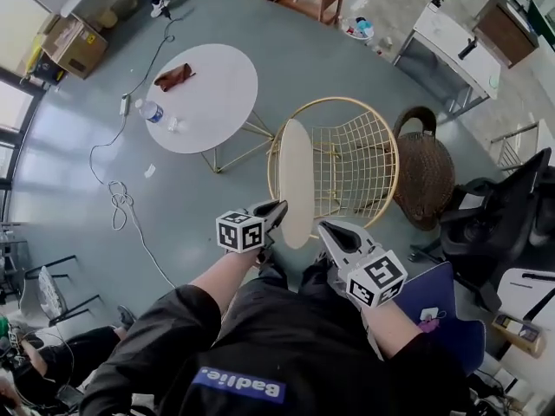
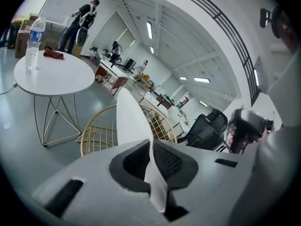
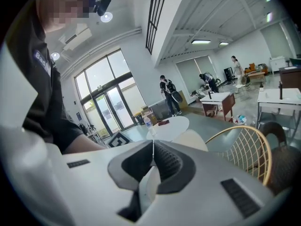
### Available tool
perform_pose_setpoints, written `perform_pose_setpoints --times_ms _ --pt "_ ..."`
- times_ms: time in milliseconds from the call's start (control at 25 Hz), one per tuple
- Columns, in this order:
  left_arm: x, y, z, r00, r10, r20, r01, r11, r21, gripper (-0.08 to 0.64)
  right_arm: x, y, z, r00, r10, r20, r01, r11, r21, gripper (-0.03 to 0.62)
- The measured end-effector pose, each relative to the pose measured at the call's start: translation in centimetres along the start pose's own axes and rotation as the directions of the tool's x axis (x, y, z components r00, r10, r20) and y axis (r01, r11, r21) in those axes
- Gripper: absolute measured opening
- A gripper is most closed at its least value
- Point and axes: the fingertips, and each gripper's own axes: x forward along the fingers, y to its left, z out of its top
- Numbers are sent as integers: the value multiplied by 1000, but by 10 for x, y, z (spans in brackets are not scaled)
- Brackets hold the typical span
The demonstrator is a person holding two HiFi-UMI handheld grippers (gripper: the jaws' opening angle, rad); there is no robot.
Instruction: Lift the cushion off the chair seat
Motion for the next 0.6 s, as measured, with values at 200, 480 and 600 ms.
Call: perform_pose_setpoints --times_ms 200,480,600 --pt "-50 -53 30 997 -43 65 40 998 40 34 -7 6 16 1000 -18 22 19 1000 -21 29" --pt "-105 -110 64 983 -99 155 82 991 109 34 -8 21 34 999 -13 51 15 998 -56 29" --pt "-122 -122 74 975 -113 194 89 988 127 34 -7 28 37 998 -7 56 11 998 -69 29"
